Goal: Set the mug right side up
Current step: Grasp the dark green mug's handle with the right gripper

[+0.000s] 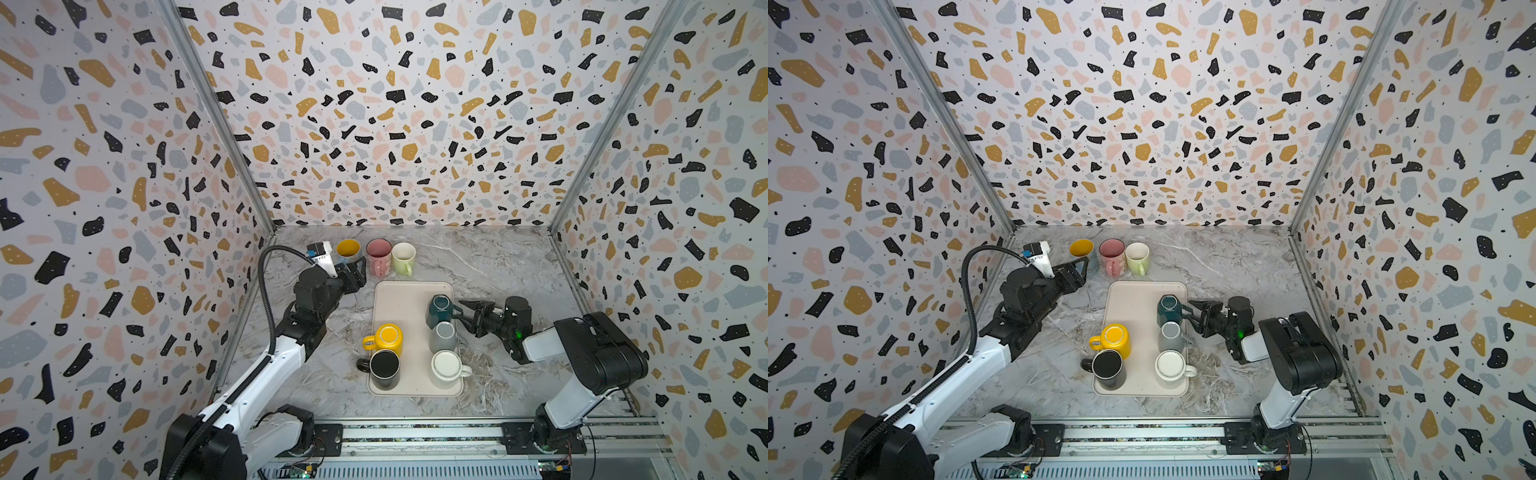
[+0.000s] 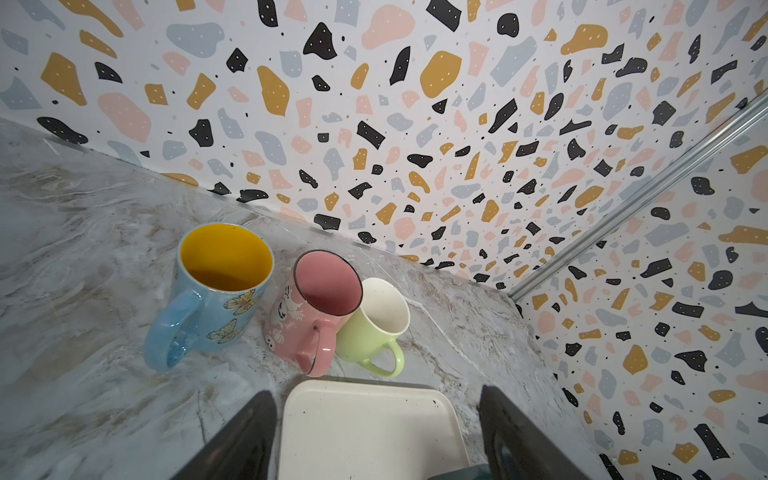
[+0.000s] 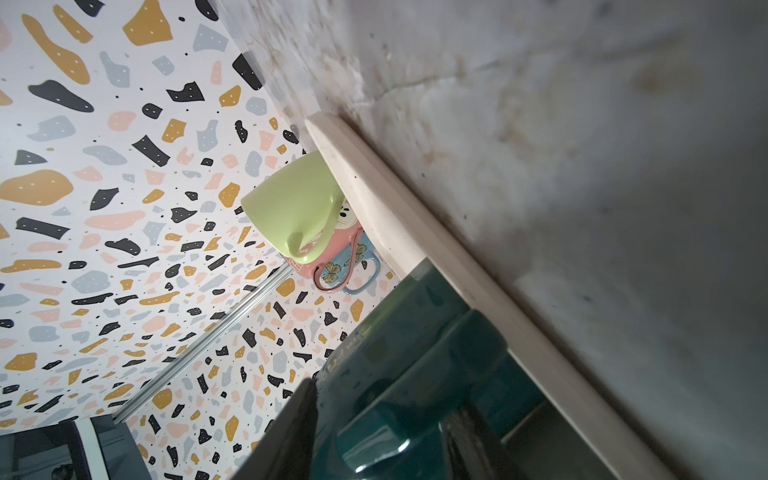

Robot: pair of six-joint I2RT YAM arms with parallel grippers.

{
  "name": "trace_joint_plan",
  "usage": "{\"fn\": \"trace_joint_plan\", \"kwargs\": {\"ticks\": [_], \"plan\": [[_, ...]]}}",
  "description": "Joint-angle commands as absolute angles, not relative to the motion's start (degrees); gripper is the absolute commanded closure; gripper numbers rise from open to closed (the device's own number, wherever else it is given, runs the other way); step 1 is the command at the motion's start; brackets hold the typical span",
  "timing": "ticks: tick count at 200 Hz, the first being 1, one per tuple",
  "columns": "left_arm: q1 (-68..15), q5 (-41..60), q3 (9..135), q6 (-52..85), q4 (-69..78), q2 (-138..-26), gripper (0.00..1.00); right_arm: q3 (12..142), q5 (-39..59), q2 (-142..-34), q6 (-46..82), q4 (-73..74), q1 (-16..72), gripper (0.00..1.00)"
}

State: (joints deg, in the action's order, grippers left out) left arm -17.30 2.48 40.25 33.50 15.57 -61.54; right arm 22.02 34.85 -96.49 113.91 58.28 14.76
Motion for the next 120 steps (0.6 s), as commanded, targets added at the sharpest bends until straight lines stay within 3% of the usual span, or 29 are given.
{"fn": "trace_joint_plan", "kwargs": {"ticks": [1,67,120], "plan": [[-16.96,2.22,41.22,32.27,18.68,-61.61,0.22,23.9,33.94,-97.79,116.14,62.23,15.63,0.53],[-16.96,1.67,41.75,31.2,18.01,-61.72,0.22,26.27,33.77,-102.39,118.16,66.16,17.27,0.58],[-16.96,1.32,41.9,31.1,17.85,-62.08,0.22,27.88,33.84,-106.17,119.72,70.03,17.88,0.69]]}}
